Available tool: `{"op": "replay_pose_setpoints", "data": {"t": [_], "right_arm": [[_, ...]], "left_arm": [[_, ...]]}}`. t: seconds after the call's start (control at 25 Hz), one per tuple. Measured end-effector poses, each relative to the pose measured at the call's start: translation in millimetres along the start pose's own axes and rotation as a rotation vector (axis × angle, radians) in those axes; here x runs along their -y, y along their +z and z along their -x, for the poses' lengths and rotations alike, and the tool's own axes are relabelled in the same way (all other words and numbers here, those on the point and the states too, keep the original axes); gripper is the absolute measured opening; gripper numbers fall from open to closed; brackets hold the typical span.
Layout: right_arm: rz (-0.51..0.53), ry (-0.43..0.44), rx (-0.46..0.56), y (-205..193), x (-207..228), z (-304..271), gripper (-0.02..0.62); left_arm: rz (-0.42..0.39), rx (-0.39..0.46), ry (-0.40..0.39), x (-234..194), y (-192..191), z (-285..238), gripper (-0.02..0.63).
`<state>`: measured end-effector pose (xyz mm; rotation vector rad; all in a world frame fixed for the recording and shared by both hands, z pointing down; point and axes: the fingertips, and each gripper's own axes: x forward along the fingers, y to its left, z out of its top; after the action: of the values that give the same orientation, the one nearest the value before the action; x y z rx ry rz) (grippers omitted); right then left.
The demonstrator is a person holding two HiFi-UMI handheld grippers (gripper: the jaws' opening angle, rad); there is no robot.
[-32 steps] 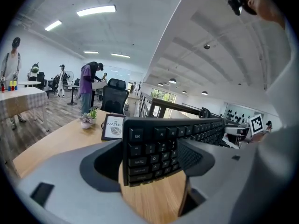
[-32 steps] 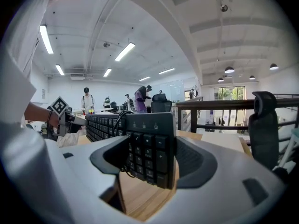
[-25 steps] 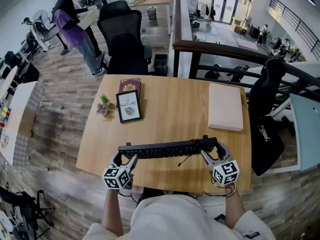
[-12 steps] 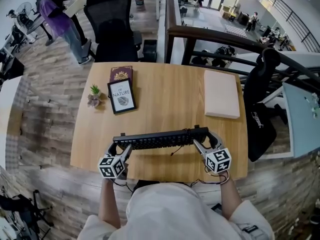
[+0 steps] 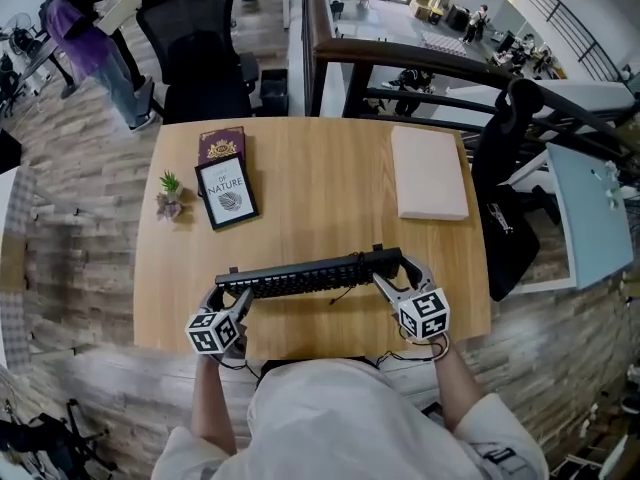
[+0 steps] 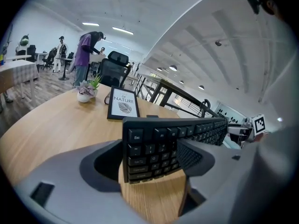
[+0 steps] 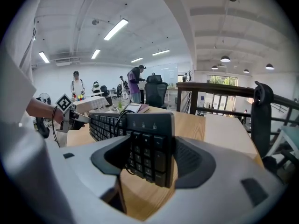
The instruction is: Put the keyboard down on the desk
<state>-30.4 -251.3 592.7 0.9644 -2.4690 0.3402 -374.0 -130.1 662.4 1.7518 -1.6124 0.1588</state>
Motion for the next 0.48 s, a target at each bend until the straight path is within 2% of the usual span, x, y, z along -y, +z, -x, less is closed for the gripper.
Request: {"op": "replay_pose_setpoints", "data": {"t": [0.2,0.48], "right_arm": [[0.008,-0.038,-0.019,-1,-2,3,0.288],[-0.013,-0.069,-0.037,-6,-5,1,0.282]], "left_arm": [[0.011,-0.039,-0.031,-6,-7,-14,0.357],[-0.007,-0.023,-0.059,-15,3,-30,0.356]]}}
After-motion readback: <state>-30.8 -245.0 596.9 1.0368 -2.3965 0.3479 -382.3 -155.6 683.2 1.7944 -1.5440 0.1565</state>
